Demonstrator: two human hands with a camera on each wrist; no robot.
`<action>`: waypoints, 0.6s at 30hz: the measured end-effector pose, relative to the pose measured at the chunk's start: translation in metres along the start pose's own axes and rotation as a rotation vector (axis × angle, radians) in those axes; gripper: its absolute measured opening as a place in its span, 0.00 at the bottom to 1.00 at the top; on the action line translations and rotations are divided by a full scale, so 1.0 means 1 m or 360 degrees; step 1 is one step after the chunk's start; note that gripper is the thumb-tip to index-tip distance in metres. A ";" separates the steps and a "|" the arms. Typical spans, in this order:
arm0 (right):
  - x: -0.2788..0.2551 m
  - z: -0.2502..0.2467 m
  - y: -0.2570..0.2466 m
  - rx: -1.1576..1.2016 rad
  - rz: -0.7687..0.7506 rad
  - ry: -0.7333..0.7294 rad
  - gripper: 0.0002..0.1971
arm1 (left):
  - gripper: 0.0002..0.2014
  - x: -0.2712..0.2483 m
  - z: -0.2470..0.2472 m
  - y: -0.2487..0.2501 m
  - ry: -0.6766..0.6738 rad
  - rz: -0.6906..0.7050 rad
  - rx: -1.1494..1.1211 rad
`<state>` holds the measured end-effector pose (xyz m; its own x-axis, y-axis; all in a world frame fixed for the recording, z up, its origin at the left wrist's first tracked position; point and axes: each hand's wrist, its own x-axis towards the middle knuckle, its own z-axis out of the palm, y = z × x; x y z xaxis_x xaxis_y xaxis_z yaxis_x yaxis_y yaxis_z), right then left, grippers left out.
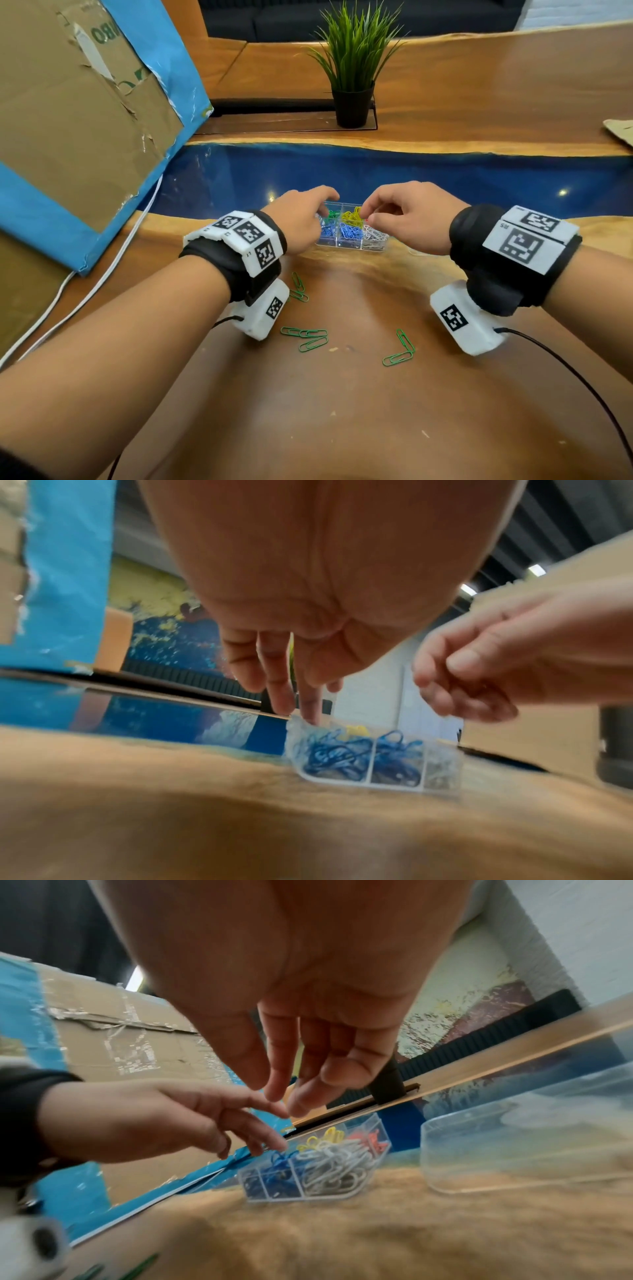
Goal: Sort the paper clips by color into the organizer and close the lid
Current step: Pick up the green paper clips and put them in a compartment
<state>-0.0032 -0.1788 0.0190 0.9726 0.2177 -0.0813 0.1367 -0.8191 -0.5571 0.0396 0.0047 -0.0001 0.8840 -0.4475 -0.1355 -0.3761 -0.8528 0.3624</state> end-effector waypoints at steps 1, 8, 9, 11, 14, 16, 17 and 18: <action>-0.005 0.001 -0.002 -0.0031 -0.0023 -0.0043 0.07 | 0.29 -0.003 -0.002 0.000 0.0034 -0.0006 -0.0057; -0.053 0.012 0.000 -0.0489 -0.0137 -0.0518 0.04 | 0.11 -0.047 -0.006 0.003 0.0038 0.0088 0.0007; -0.058 0.012 0.001 -0.0493 -0.0120 -0.0519 0.04 | 0.09 -0.056 -0.005 0.003 -0.0031 0.0115 0.0066; -0.066 0.011 0.003 -0.0492 -0.0075 -0.0516 0.04 | 0.05 -0.071 -0.002 0.002 -0.0176 0.0172 0.0175; -0.073 0.014 0.001 -0.0514 -0.0026 -0.0619 0.08 | 0.02 -0.085 0.004 -0.002 -0.0321 0.0164 0.0303; -0.075 0.020 -0.002 -0.0544 -0.0008 -0.0671 0.09 | 0.03 -0.090 0.006 -0.003 -0.0362 0.0154 0.0412; -0.075 0.022 -0.003 -0.0570 -0.0017 -0.0665 0.08 | 0.04 -0.092 0.007 -0.003 -0.0382 0.0158 0.0454; -0.075 0.025 -0.004 -0.0597 -0.0036 -0.0650 0.08 | 0.04 -0.093 0.007 -0.002 -0.0402 0.0167 0.0483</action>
<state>-0.0815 -0.1785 0.0071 0.8268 0.3646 -0.4284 0.2871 -0.9284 -0.2360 -0.0436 0.0462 0.0054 0.7547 -0.5561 -0.3480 -0.5590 -0.8228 0.1027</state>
